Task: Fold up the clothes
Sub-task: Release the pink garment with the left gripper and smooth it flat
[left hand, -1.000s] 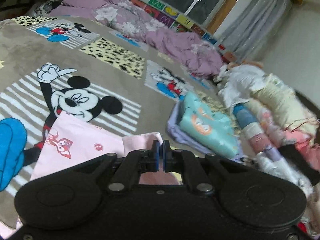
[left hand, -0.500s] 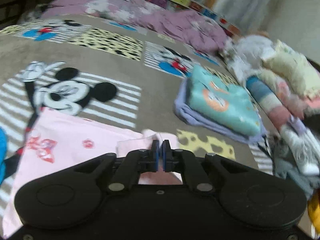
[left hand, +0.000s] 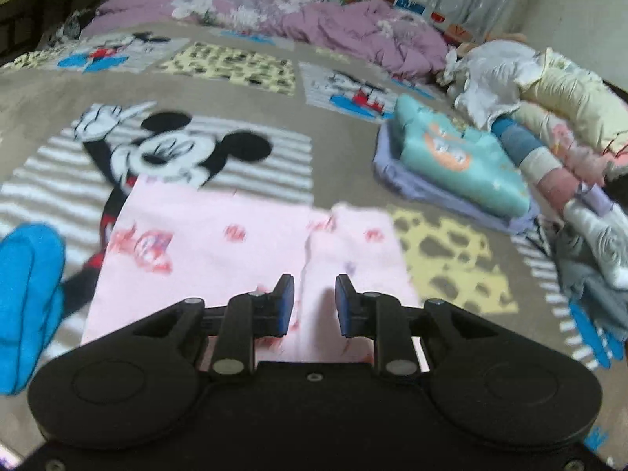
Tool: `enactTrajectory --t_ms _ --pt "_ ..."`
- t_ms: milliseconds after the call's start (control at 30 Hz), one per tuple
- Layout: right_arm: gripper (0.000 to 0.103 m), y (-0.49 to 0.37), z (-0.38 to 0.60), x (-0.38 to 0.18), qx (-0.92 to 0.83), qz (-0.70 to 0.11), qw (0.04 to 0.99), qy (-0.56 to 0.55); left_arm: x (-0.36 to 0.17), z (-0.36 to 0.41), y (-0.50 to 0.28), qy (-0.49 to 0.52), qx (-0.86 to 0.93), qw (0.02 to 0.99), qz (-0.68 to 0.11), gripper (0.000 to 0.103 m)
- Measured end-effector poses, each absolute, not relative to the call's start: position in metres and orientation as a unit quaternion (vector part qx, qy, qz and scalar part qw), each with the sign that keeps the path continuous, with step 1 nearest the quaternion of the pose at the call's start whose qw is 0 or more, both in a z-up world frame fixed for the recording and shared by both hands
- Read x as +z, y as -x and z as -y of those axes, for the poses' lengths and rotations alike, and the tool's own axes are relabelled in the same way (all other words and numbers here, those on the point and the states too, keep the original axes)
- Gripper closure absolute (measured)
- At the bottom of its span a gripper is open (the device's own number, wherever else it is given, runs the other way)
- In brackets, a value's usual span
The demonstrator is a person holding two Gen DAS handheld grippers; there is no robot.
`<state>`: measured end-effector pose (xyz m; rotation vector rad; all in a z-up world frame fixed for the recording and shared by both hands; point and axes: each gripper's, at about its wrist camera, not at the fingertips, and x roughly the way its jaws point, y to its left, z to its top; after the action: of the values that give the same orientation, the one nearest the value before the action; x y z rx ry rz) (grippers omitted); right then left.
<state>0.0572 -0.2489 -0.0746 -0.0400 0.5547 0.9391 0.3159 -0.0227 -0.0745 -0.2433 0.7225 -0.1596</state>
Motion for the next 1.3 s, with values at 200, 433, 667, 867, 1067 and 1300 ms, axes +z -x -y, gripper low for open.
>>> enactTrajectory --t_ms 200,433,667,867,1067,1300 --pt "0.030 -0.046 0.252 -0.072 0.456 -0.260 0.851 0.036 -0.061 0.032 -0.280 0.071 -0.105 0.935 -0.332 0.082" --pt "0.033 -0.034 0.261 -0.066 0.477 -0.269 0.834 0.060 -0.068 0.068 -0.226 -0.021 -0.210 0.911 -0.353 0.082" --pt "0.031 -0.040 0.268 -0.047 0.431 -0.190 0.881 0.035 -0.080 0.060 -0.208 -0.027 -0.194 0.913 -0.356 0.081" --pt "0.029 -0.055 0.213 -0.075 0.438 -0.255 0.854 0.118 -0.083 0.046 -0.200 0.012 -0.170 0.915 -0.365 0.075" --pt "0.027 -0.043 0.223 -0.069 0.453 -0.255 0.851 0.079 -0.080 0.010 -0.176 0.088 -0.134 0.921 -0.354 0.073" --pt "0.027 -0.028 0.230 -0.058 0.444 -0.224 0.867 0.024 -0.072 -0.059 -0.121 0.190 -0.056 0.924 -0.327 0.062"
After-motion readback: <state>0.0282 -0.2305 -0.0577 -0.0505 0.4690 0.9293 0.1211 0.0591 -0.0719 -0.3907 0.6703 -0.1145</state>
